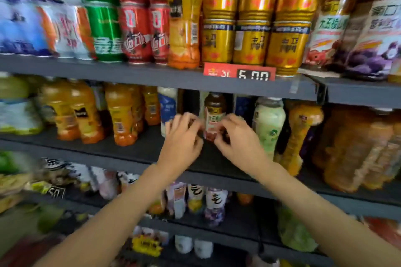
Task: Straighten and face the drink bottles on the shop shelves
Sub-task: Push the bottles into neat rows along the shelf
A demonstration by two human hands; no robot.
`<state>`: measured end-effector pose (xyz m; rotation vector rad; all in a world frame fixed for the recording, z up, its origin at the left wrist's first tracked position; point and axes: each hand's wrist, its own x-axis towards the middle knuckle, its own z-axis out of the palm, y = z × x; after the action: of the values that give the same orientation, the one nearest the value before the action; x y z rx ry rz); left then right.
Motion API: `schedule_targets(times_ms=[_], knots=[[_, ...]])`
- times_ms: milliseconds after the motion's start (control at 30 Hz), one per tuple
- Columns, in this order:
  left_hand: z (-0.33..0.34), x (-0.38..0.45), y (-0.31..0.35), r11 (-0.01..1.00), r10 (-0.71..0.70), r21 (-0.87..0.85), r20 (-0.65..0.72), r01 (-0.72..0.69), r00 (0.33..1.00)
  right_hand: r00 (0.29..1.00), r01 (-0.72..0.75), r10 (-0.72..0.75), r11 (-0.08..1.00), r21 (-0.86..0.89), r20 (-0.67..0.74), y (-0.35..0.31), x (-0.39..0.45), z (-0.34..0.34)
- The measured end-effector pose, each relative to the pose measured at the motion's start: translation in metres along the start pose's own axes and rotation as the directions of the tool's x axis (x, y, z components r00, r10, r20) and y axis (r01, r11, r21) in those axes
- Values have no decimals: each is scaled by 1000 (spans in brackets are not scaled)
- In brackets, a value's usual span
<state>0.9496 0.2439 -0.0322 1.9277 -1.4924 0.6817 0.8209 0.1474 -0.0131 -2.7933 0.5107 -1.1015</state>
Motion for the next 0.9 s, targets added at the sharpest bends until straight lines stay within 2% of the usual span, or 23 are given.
schedule_targets(times_ms=[67,100,167,200,267,400,467,567,733,800,900], knots=[[-9,-6,-41,997,-72,33,56,70,996,968,-252,251,966,48,27,0,26,35],[-14,-7,-57,996,-84,41,70,81,994,915,-403,401,909,101,41,1,38,47],[-22,-6,-77,996,-76,49,89,71,993,747,-657,659,712,247,88,7,59,62],[-25,-6,-86,997,-67,46,98,62,993,662,-734,740,605,308,124,13,69,71],[-28,-5,-101,999,-45,33,84,43,995,556,-798,815,470,376,163,25,82,85],[-29,-8,-121,997,-69,53,112,64,991,500,-824,858,429,370,119,34,97,103],[-24,-14,-126,990,-130,89,210,113,969,512,-824,854,455,336,98,29,97,106],[-15,-19,-128,985,-174,66,330,161,928,569,-794,816,514,325,98,12,88,110],[-3,-12,-110,984,-101,-79,501,162,859,767,-626,627,684,375,139,-31,55,97],[-2,-13,-96,974,-29,-183,479,133,877,833,-545,529,735,402,163,-50,39,79],[-9,-16,-75,918,82,-395,297,44,951,894,-448,406,781,435,191,-63,17,43]])
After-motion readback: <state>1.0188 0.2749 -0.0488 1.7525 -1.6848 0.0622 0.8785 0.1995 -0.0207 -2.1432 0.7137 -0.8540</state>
